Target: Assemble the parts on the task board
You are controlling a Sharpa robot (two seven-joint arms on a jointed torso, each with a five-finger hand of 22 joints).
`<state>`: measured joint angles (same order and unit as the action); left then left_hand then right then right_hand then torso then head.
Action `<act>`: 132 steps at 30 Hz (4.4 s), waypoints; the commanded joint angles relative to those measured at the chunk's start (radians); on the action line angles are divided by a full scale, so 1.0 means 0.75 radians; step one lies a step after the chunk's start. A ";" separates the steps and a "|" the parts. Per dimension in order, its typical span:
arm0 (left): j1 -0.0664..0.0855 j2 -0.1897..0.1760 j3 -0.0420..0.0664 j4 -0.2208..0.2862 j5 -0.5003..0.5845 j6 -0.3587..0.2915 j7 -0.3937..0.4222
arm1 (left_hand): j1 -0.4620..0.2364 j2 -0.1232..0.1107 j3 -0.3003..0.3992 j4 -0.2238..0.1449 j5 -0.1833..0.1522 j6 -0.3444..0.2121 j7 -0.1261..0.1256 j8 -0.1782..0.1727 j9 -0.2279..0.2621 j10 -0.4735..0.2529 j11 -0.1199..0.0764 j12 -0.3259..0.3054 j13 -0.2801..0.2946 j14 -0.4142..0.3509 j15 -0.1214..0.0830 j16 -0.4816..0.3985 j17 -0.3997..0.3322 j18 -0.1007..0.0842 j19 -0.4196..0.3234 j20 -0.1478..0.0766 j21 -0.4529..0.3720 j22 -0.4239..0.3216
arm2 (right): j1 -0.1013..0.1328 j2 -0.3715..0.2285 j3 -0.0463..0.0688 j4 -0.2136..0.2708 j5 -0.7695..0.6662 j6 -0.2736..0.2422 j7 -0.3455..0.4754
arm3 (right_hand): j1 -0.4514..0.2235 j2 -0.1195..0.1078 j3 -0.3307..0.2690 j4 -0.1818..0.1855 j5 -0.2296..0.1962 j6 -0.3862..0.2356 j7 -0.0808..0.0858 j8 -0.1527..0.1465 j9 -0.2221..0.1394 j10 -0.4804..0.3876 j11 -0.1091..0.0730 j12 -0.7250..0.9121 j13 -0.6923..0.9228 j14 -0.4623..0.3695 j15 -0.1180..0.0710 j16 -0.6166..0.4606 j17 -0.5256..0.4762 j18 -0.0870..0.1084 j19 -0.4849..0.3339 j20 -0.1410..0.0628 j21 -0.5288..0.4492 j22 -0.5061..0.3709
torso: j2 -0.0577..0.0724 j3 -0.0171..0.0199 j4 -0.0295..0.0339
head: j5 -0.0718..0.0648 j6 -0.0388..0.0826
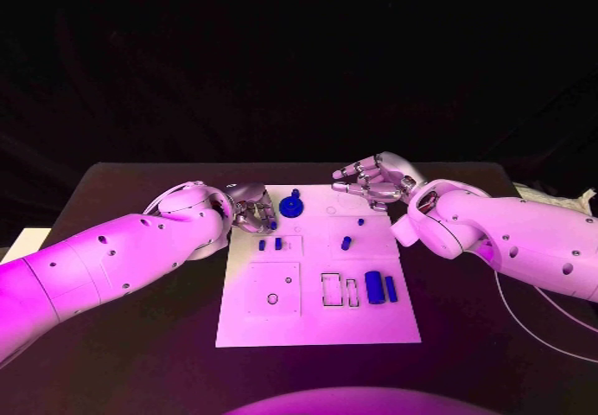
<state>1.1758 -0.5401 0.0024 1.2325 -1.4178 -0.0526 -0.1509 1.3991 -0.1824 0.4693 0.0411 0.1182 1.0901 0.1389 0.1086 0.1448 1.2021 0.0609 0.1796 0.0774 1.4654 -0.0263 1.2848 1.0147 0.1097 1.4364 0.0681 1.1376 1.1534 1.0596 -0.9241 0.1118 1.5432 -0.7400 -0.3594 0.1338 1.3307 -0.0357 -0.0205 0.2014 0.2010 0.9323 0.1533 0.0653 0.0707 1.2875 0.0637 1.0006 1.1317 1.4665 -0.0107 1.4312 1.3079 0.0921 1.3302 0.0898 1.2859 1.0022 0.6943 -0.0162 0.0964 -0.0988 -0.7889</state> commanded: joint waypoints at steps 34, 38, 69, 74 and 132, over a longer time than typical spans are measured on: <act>0.008 -0.276 0.017 0.233 1.565 -0.280 0.581 | 0.032 0.021 0.135 -0.068 -0.002 -0.078 0.057 0.013 -0.092 -0.059 0.057 -0.029 0.004 -0.271 0.050 -0.348 -0.602 0.097 -0.348 0.054 -0.549 -0.436 | 0.000 -0.047 0.003 -0.030 -0.936 0.139 -0.255 | 0.222 -0.044 0.311 -0.146 -0.039 0.147 0.007 0.017 0.004 -0.280 0.029 -1.129 -1.055 0.042 0.015 -0.180 -0.164 0.037 -0.027 0.020 -0.080 -0.114 | -0.008 -0.0035 0.0011 | -0.028 0.033; 0.004 -0.328 0.012 0.305 1.882 -0.248 0.663 | -0.040 0.029 0.077 -0.027 -0.006 -0.075 0.051 0.017 -0.096 -0.052 0.052 -0.004 0.012 -0.282 0.054 -0.356 -0.624 0.096 -0.360 0.062 -0.571 -0.448 | 0.001 -0.048 0.003 -0.012 -1.184 0.183 -0.327 | 0.203 -0.077 0.347 -0.143 -0.064 0.160 -0.008 0.009 0.002 -0.264 0.028 -1.166 -1.123 0.038 0.013 -0.204 -0.195 0.040 -0.028 0.018 -0.087 -0.123 | -0.009 -0.0032 0.0014 | -0.038 0.042; -0.010 -0.439 -0.003 0.405 2.109 -0.245 0.721 | -0.128 0.053 -0.083 0.034 -0.005 -0.102 0.056 0.016 -0.102 -0.103 0.059 0.050 0.026 -0.316 0.063 -0.371 -0.692 0.098 -0.350 0.073 -0.647 -0.503 | -0.015 -0.008 0.002 0.014 -1.550 0.432 -0.448 | 0.145 -0.139 0.507 -0.125 -0.158 0.210 -0.036 0.005 0.003 -0.201 0.007 -1.223 -1.318 0.039 -0.011 -0.246 -0.253 0.040 -0.024 -0.002 -0.110 -0.149 | -0.006 -0.0032 0.0035 | -0.042 0.045; -0.010 -0.441 -0.004 0.401 2.109 -0.246 0.717 | -0.127 0.056 -0.088 0.035 -0.004 -0.103 0.056 0.016 -0.102 -0.105 0.059 0.053 0.026 -0.316 0.063 -0.371 -0.694 0.098 -0.348 0.073 -0.650 -0.505 | -0.021 0.001 0.001 0.011 -1.540 0.423 -0.420 | 0.157 -0.129 0.543 -0.135 -0.168 0.231 -0.039 0.007 0.006 -0.179 0.003 -1.223 -1.337 0.040 -0.011 -0.249 -0.257 0.041 -0.023 -0.002 -0.113 -0.151 | -0.006 -0.0037 0.0027 | -0.035 0.042; -0.010 -0.443 -0.004 0.400 2.083 -0.235 0.676 | -0.092 0.066 -0.118 0.021 -0.002 -0.120 0.060 0.015 -0.103 -0.132 0.063 0.073 0.029 -0.323 0.065 -0.368 -0.708 0.097 -0.337 0.074 -0.673 -0.523 | -0.018 -0.021 0.021 0.068 -1.310 0.252 -0.461 | 0.111 -0.064 0.734 -0.217 -0.203 0.325 -0.042 0.010 0.024 -0.069 -0.004 -1.248 -1.418 0.048 -0.014 -0.234 -0.252 0.033 0.001 -0.008 -0.088 -0.110 | -0.008 -0.0032 -0.0011 | -0.043 0.023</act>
<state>1.1678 -0.8737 -0.0009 1.5316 0.1505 -0.2369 0.3551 1.3223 -0.1328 0.3860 0.0579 0.1182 1.0051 0.1851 0.1179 0.0683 1.1112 0.1087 0.2286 0.0981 1.2279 0.0217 1.0099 0.4847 0.1635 1.1738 0.1235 0.6351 0.7629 1.0454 -0.9370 0.1263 1.5821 -1.7688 -0.1397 -0.2032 1.4221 -0.0833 0.5276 0.0339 0.0469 1.1724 0.1173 0.0669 0.0898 1.2287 0.0584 0.0631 0.0674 1.4665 -0.0181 1.2531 1.1198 0.1078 1.3236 0.0861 1.2163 0.9181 0.6878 -0.0187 0.0962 -0.1312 -0.7724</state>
